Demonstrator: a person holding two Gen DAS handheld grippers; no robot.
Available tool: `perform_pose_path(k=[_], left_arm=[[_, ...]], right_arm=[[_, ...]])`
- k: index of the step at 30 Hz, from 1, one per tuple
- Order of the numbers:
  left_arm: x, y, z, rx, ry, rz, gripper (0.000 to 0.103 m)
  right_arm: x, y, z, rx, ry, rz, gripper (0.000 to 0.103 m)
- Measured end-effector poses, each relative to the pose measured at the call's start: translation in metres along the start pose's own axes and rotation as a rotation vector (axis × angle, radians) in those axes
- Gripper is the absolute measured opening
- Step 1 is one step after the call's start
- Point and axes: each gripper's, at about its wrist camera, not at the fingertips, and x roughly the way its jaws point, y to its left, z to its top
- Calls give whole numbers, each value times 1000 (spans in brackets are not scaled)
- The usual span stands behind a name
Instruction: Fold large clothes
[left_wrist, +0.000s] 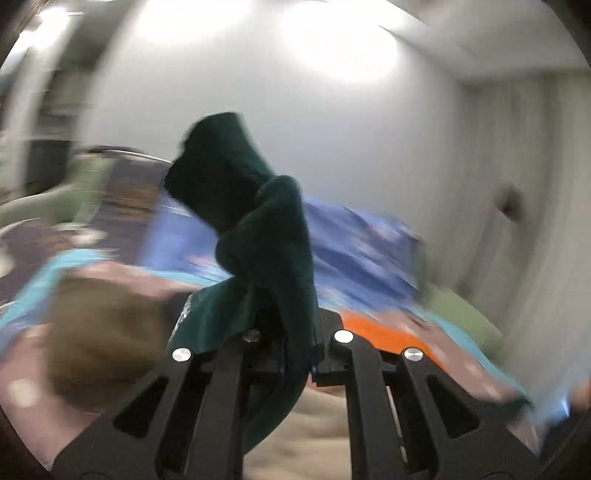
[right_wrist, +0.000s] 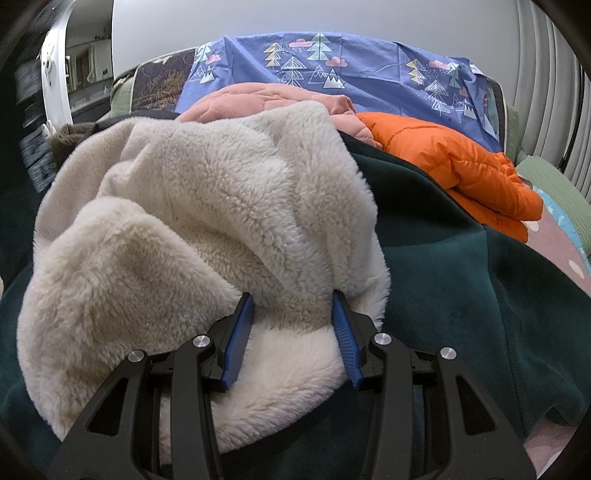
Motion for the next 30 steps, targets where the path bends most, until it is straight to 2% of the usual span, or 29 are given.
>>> perform_pose_path(k=[2, 4, 5, 6, 8, 10, 12, 16, 19, 20, 21, 22, 23, 24, 26, 27, 28, 30], left_arm=[[37, -57, -36, 102, 129, -95, 11], [66, -94, -84, 193, 266, -136, 21], [75, -99, -100, 217, 310, -142, 30], [85, -107, -128, 251, 382, -147, 35], [92, -106, -156, 261, 452, -148, 46], [85, -93, -170, 235, 482, -142, 54], [81, -80, -175, 222, 476, -110, 64], [48, -55, -175, 233, 431, 4, 71], [33, -26, -174, 195, 418, 81, 74], [29, -16, -170, 179, 416, 105, 74], [28, -6, -166, 159, 417, 137, 74], [28, 4, -165, 140, 421, 170, 74], [27, 13, -164, 122, 423, 197, 71], [25, 20, -164, 104, 423, 215, 69], [19, 33, -160, 56, 418, 209, 51], [17, 38, -159, 40, 421, 202, 48], [18, 41, -159, 31, 423, 199, 42], [23, 44, -162, 20, 440, 186, 35]], right_arm=[[-14, -16, 1, 87, 1, 93, 47], [-34, -40, -1, 219, 6, 194, 48], [-44, -52, -3, 271, -1, 220, 50], [-57, -68, -5, 327, -17, 254, 52], [-68, -84, -10, 382, -17, 298, 58], [-76, -93, -14, 417, -13, 345, 65], [-75, -93, -14, 423, 2, 390, 73], [-60, -85, -10, 456, 53, 442, 92], [-44, -86, -6, 534, 90, 494, 93], [-41, -86, -6, 563, 88, 502, 90], [-40, -87, -1, 587, 75, 448, 76], [-42, -87, 3, 586, 73, 394, 25], [-49, -87, 8, 595, 60, 352, 13], [-65, -87, 11, 611, -7, 360, 13], [-91, -84, 19, 555, -87, 355, 13], [-102, -82, 19, 520, -115, 337, 13], [-104, -81, 18, 499, -113, 325, 13], [-90, -83, 3, 477, -42, 255, 13]])
